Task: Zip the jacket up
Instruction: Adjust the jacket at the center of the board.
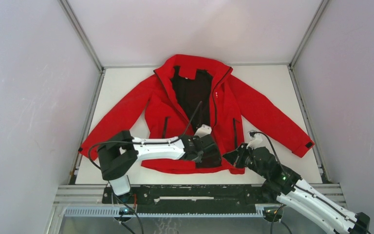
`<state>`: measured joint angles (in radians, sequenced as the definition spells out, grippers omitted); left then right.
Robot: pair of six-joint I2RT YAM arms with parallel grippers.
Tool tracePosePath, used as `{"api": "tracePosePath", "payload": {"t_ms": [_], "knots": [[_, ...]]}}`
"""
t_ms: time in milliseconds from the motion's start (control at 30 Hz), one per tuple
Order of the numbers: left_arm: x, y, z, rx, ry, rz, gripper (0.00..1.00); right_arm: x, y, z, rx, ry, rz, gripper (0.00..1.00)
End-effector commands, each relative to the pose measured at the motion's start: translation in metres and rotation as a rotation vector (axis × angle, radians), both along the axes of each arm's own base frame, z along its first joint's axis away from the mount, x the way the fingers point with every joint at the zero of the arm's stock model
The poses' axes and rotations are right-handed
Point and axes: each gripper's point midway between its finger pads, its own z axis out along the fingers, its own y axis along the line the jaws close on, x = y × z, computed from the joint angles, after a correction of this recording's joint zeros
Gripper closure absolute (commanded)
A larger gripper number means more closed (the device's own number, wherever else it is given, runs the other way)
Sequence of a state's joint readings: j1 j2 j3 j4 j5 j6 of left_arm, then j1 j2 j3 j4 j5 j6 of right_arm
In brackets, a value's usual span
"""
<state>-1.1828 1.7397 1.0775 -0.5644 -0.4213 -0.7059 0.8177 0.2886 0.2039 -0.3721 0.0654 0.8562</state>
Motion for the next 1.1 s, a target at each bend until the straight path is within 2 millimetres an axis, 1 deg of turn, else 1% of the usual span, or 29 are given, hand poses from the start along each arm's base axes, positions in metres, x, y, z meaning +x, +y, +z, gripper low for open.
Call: {"api": "tracePosePath", "payload": {"t_ms": [0, 67, 133, 333, 467, 600, 667, 733, 767, 833, 967, 1067], "knots": [[0.010, -0.014, 0.018, -0.032, -0.049, -0.005, 0.83, 0.003, 0.000, 0.007, 0.006, -0.028, -0.001, 1.00], [0.010, -0.013, 0.019, -0.032, -0.053, -0.004, 0.93, 0.003, 0.000, 0.007, 0.008, -0.030, -0.001, 1.00], [0.011, -0.012, 0.022, -0.033, -0.059, -0.002, 0.99, 0.003, 0.000, 0.008, 0.010, -0.030, -0.002, 1.00], [0.011, -0.008, 0.034, -0.055, -0.078, 0.003, 1.00, 0.005, 0.002, 0.009, 0.016, -0.035, -0.001, 1.00], [0.004, -0.004, 0.038, -0.079, -0.063, -0.011, 1.00, 0.008, 0.009, 0.010, 0.001, -0.035, 0.024, 1.00], [-0.005, 0.005, 0.045, -0.106, -0.066, -0.014, 1.00, 0.010, 0.023, 0.012, -0.001, -0.037, 0.076, 1.00], [-0.010, 0.010, 0.049, -0.123, -0.067, -0.015, 1.00, 0.005, 0.036, 0.014, 0.010, -0.024, 0.128, 1.00], [-0.014, 0.016, 0.053, -0.145, -0.068, -0.011, 1.00, 0.005, 0.048, 0.014, 0.015, -0.018, 0.153, 1.00], [-0.017, 0.018, 0.054, -0.153, -0.067, -0.013, 1.00, 0.004, 0.055, 0.010, 0.009, -0.007, 0.168, 1.00], [-0.024, 0.021, 0.055, -0.161, -0.062, -0.017, 1.00, 0.005, 0.071, 0.013, 0.026, -0.017, 0.191, 1.00], [-0.036, 0.026, 0.059, -0.174, -0.061, -0.030, 1.00, 0.006, 0.096, 0.003, 0.028, 0.022, 0.216, 1.00], [-0.043, 0.032, 0.063, -0.192, -0.065, -0.028, 1.00, 0.010, 0.110, -0.005, 0.040, 0.048, 0.221, 1.00]]}}
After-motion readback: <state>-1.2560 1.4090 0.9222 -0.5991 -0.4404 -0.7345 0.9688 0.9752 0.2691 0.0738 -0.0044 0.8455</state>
